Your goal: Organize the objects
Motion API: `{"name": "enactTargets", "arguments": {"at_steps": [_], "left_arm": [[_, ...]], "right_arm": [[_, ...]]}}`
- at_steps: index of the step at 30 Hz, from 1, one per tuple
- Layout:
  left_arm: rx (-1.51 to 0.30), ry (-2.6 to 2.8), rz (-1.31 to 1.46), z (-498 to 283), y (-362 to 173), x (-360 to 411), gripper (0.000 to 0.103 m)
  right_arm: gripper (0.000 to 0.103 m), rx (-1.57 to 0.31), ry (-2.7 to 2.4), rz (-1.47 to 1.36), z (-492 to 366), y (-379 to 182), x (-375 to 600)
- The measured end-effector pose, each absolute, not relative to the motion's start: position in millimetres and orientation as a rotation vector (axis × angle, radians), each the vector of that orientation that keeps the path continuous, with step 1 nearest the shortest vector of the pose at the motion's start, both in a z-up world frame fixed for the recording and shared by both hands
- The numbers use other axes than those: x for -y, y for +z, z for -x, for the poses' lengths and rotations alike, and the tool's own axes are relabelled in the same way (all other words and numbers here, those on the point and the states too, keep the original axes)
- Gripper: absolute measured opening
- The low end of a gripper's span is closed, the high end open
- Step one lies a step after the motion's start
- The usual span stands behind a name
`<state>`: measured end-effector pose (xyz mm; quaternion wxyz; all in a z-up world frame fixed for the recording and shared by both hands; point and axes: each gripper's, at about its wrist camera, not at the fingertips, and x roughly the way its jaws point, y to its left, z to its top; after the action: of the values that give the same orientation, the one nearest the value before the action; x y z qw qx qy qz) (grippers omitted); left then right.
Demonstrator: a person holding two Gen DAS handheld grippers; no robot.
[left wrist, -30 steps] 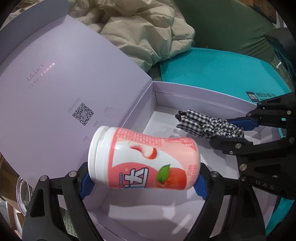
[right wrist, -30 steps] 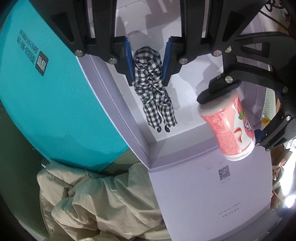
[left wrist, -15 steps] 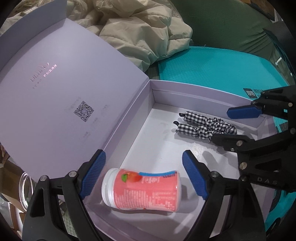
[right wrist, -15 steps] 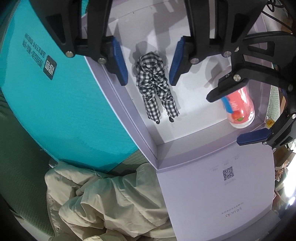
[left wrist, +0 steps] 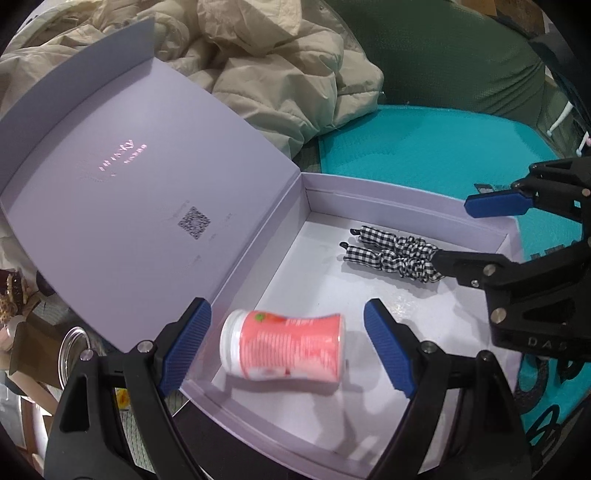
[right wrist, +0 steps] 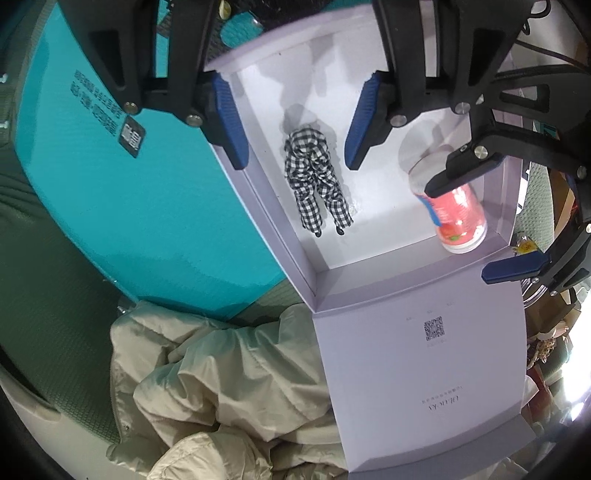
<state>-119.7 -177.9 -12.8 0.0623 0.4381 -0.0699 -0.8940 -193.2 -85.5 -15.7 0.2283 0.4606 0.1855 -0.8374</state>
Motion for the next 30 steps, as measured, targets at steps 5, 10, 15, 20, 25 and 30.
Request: {"name": "enactTargets", "arguments": {"at_steps": [5, 10, 15, 20, 25, 30], "left_arm": [[0.181, -2.707, -1.285, 105, 4, 177, 0.084], [0.168, -2.725, -1.231, 93, 23, 173, 0.085], [0.165, -2.747, -1.199, 82, 38, 165, 0.085], [0.198, -2.759, -1.193, 74, 46, 148, 0.086], [0.22, -2.776, -1.183, 63, 53, 133, 0.087], [0.196, -2.79, -1.208, 58, 54, 120, 0.091]], "right_arm": [[0.059, -0.497, -2.33, -1.246, 184, -1, 79], [0.063, -0.505, -2.358, -1.219, 173, 14, 69], [0.064, -0.491, -2.392, -1.186, 163, 29, 58], [0.065, -0.488, -2.412, -1.161, 149, 39, 48], [0.066, -0.479, -2.432, -1.156, 136, 42, 32], [0.066, -0.467, -2.461, -1.159, 124, 45, 11]]}}
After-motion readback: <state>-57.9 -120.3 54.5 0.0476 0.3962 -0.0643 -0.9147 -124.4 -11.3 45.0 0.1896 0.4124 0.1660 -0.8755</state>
